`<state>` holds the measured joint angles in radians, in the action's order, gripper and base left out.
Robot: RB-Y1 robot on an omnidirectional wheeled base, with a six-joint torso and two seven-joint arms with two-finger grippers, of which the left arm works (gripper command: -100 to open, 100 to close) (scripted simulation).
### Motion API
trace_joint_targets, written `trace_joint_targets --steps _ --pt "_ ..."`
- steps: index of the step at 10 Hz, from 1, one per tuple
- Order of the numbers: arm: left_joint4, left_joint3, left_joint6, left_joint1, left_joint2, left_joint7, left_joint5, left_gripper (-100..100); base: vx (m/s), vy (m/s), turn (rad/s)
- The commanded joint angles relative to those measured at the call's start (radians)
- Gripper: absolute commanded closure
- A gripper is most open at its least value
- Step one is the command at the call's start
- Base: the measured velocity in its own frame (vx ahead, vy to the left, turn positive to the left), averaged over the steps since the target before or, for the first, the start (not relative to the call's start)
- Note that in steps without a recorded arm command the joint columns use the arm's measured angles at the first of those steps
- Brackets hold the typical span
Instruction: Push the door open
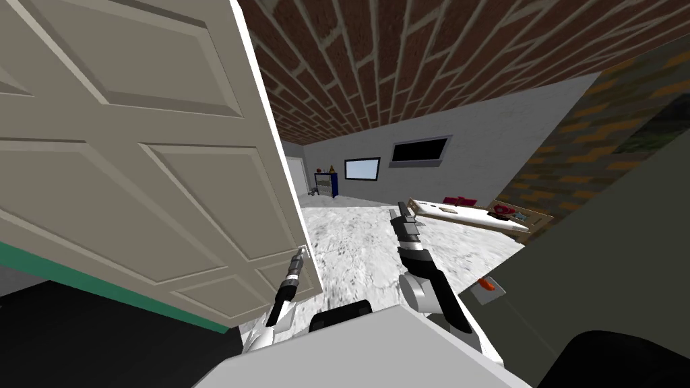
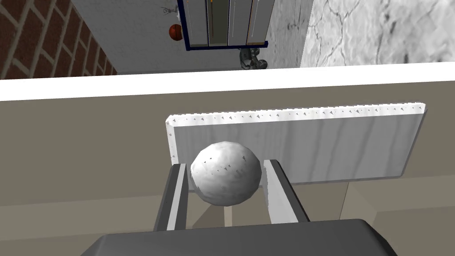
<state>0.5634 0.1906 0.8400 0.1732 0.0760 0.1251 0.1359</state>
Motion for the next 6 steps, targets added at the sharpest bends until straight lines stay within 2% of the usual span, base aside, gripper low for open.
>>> trace_joint_targets --steps 1,6 --pt "0.038 0.007 -0.019 -0.016 0.006 0.002 -0.005 100 0.138 -0.062 0.023" --pt "0.037 0.061 -0.035 -0.008 0.002 -0.024 -0.045 100 0.18 -0.09 0.072"
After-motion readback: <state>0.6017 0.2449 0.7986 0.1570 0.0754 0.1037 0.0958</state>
